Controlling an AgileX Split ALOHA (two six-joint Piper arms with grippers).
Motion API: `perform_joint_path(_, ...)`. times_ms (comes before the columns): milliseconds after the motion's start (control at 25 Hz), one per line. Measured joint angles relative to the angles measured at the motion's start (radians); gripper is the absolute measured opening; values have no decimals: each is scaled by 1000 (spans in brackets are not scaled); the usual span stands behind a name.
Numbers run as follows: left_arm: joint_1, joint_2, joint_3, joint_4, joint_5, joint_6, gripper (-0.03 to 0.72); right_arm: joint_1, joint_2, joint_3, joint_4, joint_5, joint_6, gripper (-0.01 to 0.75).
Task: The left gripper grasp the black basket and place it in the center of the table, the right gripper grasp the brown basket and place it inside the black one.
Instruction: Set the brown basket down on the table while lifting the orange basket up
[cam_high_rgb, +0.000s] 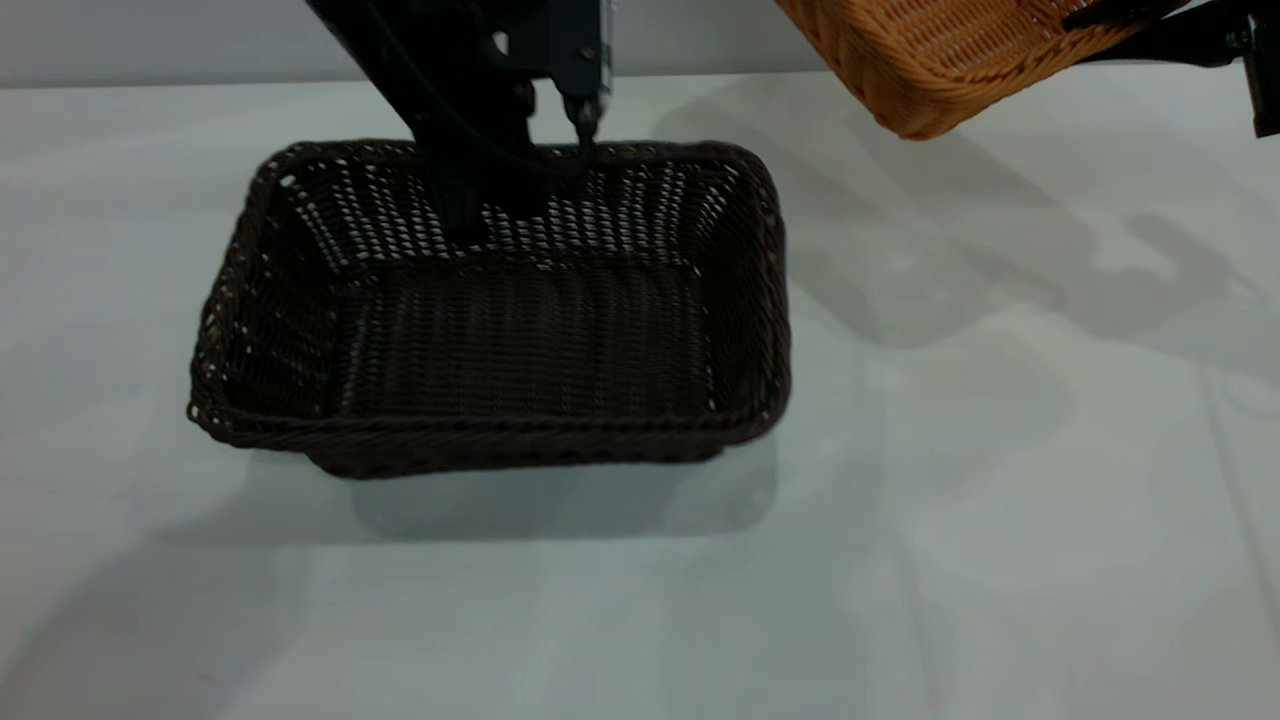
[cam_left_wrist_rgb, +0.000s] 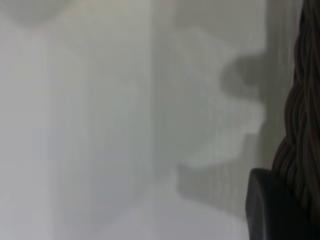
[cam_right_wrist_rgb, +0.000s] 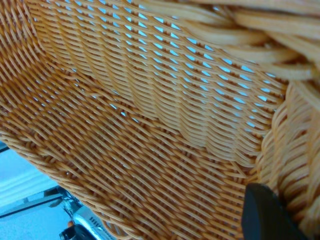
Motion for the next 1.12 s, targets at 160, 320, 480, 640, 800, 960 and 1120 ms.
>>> perform_joint_path(160, -26, 12, 0, -2, 6, 3, 81, 0, 0, 0, -6, 2, 0, 70)
perform_joint_path(320, -32, 15, 0, -4, 10, 5, 81, 0, 0, 0, -7, 5, 0, 70)
perform_joint_path(480, -32, 15, 0, -5, 13, 7, 95, 0, 0, 0, -7, 15, 1, 70)
perform_joint_path(640, -34, 17, 0, -1, 13, 9, 150, 0, 0, 0, -7, 22, 1, 70)
perform_joint_path(800, -38, 25, 1, 17, 12, 21, 258, 0, 0, 0, -9, 25, 1, 70)
perform_joint_path(960, -39, 19, 3, 31, 16, 15, 361, 0, 0, 0, -9, 26, 1, 70)
perform_joint_path(1120, -39, -31, 7, 37, 35, -110, 395, 0, 0, 0, -9, 27, 1, 70)
